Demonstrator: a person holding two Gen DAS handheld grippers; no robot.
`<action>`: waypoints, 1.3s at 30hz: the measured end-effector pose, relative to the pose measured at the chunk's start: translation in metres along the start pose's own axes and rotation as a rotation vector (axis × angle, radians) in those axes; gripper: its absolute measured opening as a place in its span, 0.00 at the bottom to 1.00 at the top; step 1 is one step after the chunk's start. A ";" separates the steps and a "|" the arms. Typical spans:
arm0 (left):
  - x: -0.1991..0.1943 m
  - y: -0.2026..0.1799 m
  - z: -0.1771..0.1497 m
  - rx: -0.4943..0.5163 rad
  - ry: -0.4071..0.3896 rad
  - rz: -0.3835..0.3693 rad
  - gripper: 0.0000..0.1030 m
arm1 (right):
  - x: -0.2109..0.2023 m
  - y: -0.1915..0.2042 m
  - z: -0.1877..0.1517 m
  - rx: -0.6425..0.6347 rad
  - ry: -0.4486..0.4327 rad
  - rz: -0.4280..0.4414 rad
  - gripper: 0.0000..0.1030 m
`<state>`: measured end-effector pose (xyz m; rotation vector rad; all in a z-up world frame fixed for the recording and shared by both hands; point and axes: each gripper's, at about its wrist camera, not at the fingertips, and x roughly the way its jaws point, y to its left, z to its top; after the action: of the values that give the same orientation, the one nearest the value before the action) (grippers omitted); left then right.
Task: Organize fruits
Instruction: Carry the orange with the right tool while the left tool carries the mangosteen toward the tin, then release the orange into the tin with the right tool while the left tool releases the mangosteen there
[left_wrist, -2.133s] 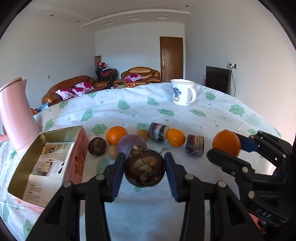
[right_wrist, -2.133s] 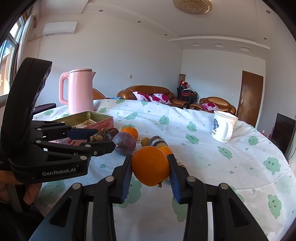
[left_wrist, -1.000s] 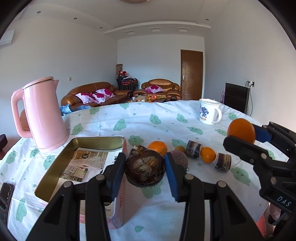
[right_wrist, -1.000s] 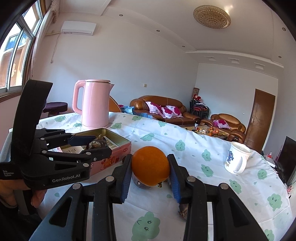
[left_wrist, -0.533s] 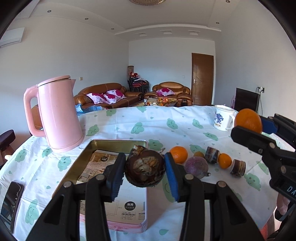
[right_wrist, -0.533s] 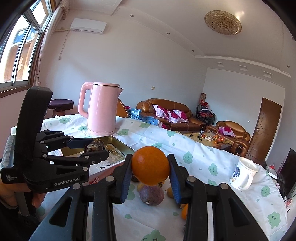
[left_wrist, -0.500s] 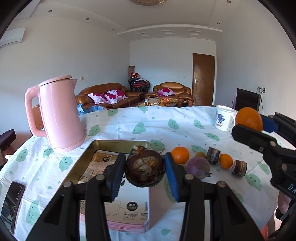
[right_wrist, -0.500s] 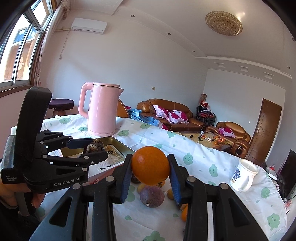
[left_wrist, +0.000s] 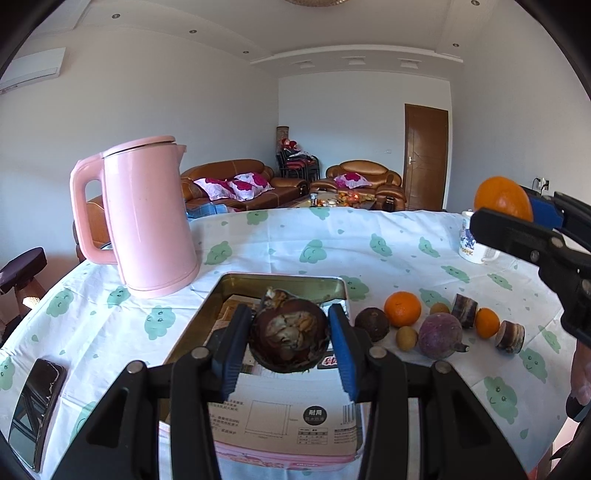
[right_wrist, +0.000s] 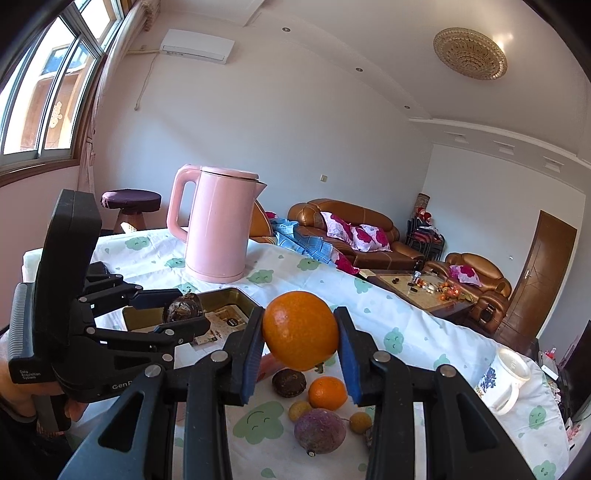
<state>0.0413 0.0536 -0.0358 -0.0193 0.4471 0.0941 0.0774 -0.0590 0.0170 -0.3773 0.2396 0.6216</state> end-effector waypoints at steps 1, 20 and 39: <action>0.001 0.002 0.000 -0.001 0.003 0.006 0.43 | 0.002 0.001 0.002 0.000 -0.001 0.002 0.38; 0.026 0.044 0.002 -0.005 0.058 0.096 0.43 | 0.061 0.014 0.004 0.019 0.080 0.078 0.38; 0.051 0.062 0.001 0.007 0.131 0.123 0.43 | 0.105 0.048 -0.011 0.032 0.171 0.145 0.38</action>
<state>0.0814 0.1193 -0.0573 0.0087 0.5795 0.2134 0.1300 0.0267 -0.0409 -0.3846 0.4428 0.7280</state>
